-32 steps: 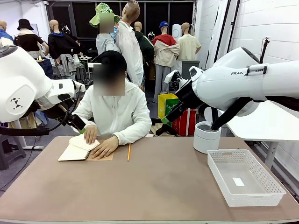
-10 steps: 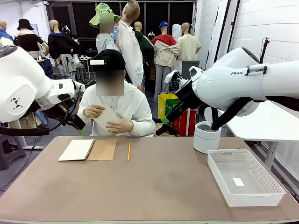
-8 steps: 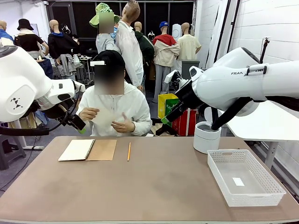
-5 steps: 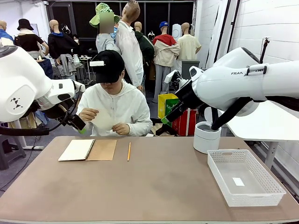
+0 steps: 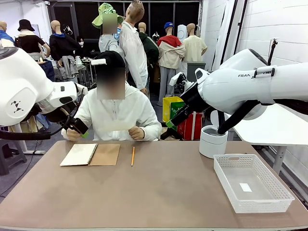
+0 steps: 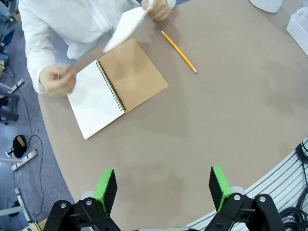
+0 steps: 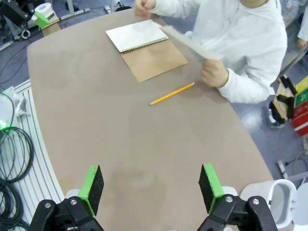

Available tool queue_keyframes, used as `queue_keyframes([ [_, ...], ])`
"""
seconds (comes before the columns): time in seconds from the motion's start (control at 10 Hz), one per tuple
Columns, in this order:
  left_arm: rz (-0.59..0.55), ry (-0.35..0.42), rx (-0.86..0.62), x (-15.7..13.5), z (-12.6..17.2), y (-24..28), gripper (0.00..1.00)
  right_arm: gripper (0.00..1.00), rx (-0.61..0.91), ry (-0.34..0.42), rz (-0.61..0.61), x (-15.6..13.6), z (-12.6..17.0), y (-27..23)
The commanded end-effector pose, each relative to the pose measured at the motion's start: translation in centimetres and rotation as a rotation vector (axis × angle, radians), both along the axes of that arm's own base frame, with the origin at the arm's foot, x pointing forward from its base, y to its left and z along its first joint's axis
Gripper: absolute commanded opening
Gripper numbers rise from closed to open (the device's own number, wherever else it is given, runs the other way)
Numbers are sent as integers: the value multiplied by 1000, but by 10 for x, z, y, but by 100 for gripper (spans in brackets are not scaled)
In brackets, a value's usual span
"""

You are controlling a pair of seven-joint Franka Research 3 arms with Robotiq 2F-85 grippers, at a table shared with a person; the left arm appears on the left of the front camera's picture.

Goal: Sort the paper based on its condition.
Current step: If a person hands you a paper, place it in the Organizing basket , and if it's crumpled, put it in the Trash can.

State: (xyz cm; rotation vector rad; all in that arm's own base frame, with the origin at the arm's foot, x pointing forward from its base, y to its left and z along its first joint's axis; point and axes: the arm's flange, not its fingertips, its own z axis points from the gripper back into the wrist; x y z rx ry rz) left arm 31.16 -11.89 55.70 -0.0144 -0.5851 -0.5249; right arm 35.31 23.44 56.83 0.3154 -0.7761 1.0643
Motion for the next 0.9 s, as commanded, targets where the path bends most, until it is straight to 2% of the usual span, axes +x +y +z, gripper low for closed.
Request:
queue_keyframes([
  [0.0,0,-2,-8,0,0,1,100,100,5,-1,0,0,0,0],
  [0.3,0,-2,-8,0,0,1,100,100,0,0,0,0,0,0],
  [0.7,0,-2,-8,0,0,1,100,100,160,376,-293,16,0,-15],
  [0.8,0,-2,-8,0,0,1,100,100,211,443,-347,18,-6,-23],
])
